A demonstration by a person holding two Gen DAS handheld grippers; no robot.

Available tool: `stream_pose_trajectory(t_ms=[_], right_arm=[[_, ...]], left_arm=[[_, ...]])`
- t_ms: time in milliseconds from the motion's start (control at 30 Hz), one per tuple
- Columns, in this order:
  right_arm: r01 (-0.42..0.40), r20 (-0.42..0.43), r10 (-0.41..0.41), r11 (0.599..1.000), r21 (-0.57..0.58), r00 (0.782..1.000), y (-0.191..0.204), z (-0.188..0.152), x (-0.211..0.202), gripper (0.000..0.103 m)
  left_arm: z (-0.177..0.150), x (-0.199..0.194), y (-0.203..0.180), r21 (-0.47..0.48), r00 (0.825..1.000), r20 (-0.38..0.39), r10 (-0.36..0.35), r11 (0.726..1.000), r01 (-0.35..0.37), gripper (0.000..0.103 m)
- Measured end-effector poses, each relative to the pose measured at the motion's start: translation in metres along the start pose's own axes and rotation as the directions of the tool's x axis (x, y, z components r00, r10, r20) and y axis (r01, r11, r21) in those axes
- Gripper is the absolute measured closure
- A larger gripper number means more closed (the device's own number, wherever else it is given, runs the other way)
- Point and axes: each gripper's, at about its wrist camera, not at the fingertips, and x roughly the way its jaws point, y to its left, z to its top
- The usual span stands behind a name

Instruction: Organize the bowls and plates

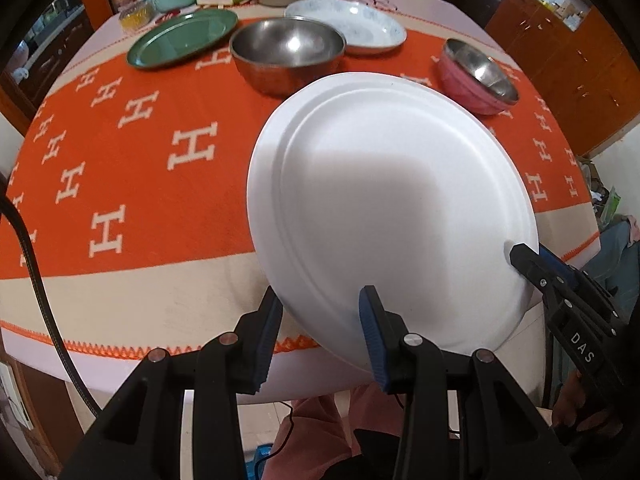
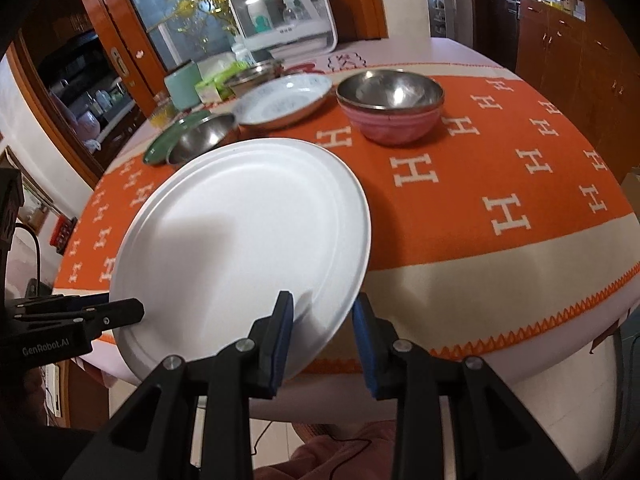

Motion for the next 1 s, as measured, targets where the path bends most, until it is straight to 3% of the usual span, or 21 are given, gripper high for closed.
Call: stream_pose_trajectory(t_ms=[233, 600, 700, 767, 900, 1000], right_arm=[[0.019, -0.077, -0.022, 0.999, -0.036, 0.997, -0.006, 0.006, 0.021, 0.071], [0.027, -0.155, -0.043, 0.994, -0.105, 0.987, -0.008, 0.014, 0.042, 0.067], [0.016, -0.169, -0.035, 0.994, -0.112, 0.985, -0.007, 0.015, 0.045, 0.059], [0.018, -0.169, -0.036, 0.994, -0.108, 0.985, -0.007, 0.016, 0.045, 0.047], [0.035, -0.16, -0.051, 0.995, -0.097, 0.986, -0.008, 0.018, 0.041, 0.04], [0.055, -0.147, -0.067, 0.995, -0.081, 0.987, -0.009, 0.019, 0.036, 0.038]], left_arm=[[0.001, 0.024, -0.001, -0.043, 0.998, -0.066, 0.002, 0.999, -0.005, 0.065], [0.004, 0.039, -0.004, -0.076, 0.994, -0.108, 0.02, 0.997, -0.028, 0.063], [0.007, 0.044, -0.008, -0.07, 0.993, -0.118, 0.023, 0.997, -0.031, 0.057], [0.011, 0.046, -0.01, -0.06, 0.992, -0.117, 0.037, 0.997, -0.045, 0.053], [0.014, 0.04, -0.011, -0.045, 0.991, -0.115, 0.061, 0.997, -0.067, 0.044], [0.016, 0.033, -0.013, -0.028, 0.992, -0.103, 0.073, 0.997, -0.076, 0.044]])
